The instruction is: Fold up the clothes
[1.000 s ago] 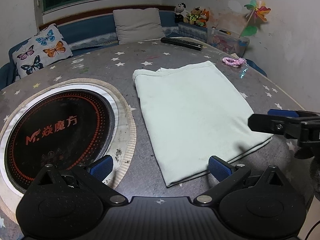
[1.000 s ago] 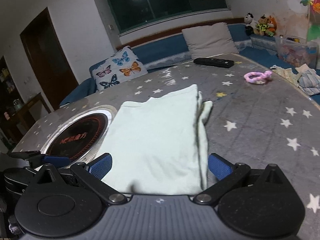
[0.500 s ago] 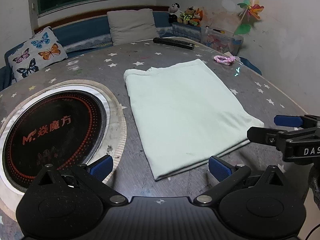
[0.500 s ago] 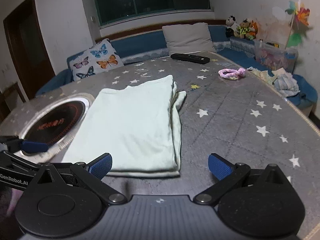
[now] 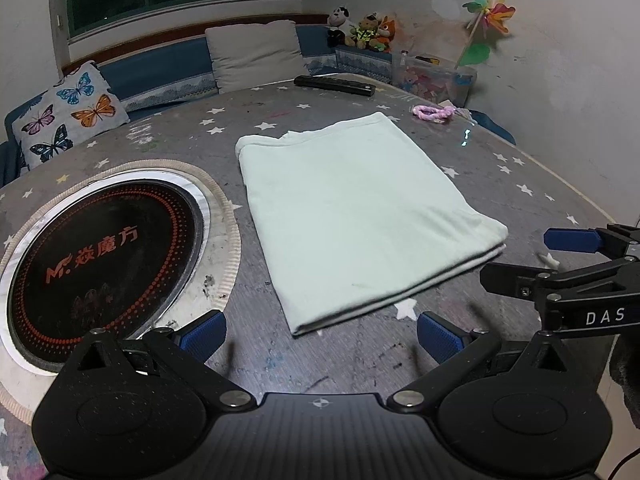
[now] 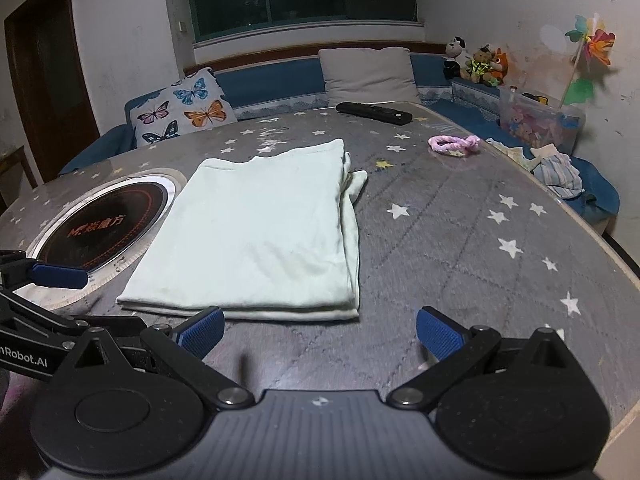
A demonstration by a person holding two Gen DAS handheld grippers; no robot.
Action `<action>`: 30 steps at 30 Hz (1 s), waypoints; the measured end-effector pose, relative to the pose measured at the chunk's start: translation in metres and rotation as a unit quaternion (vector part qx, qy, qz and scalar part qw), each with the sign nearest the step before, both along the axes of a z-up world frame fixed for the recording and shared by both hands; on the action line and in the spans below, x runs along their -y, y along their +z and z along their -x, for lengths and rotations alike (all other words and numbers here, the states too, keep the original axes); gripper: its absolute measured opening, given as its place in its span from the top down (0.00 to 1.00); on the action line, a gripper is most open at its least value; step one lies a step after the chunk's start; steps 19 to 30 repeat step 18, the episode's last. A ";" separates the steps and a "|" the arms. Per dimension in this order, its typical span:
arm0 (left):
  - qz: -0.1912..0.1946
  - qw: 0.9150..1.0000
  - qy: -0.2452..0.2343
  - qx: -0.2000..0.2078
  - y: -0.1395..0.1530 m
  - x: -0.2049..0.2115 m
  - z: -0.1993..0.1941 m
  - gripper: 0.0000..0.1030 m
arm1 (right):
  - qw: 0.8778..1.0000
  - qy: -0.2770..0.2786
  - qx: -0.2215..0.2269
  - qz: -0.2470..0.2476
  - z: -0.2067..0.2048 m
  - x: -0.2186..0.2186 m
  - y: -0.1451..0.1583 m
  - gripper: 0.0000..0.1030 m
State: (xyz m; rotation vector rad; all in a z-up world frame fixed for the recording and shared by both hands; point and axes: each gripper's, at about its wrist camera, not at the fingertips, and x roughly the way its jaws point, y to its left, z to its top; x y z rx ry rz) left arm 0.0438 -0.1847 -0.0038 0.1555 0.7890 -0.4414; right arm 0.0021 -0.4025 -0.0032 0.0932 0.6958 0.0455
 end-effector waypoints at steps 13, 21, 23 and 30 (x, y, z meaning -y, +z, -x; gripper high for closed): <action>0.004 1.000 -0.006 0.007 0.001 -0.009 0.018 0.00 | 1.000 -0.009 0.001 0.002 0.018 -0.012 0.001 0.00; 0.008 1.000 -0.012 0.012 0.002 -0.013 0.025 0.00 | 1.000 -0.014 0.005 0.004 0.026 -0.017 0.002 0.00; 0.008 1.000 -0.012 0.012 0.002 -0.013 0.025 0.00 | 1.000 -0.014 0.005 0.004 0.026 -0.017 0.002 0.00; 0.008 1.000 -0.012 0.012 0.002 -0.013 0.025 0.00 | 1.000 -0.014 0.005 0.004 0.026 -0.017 0.002 0.00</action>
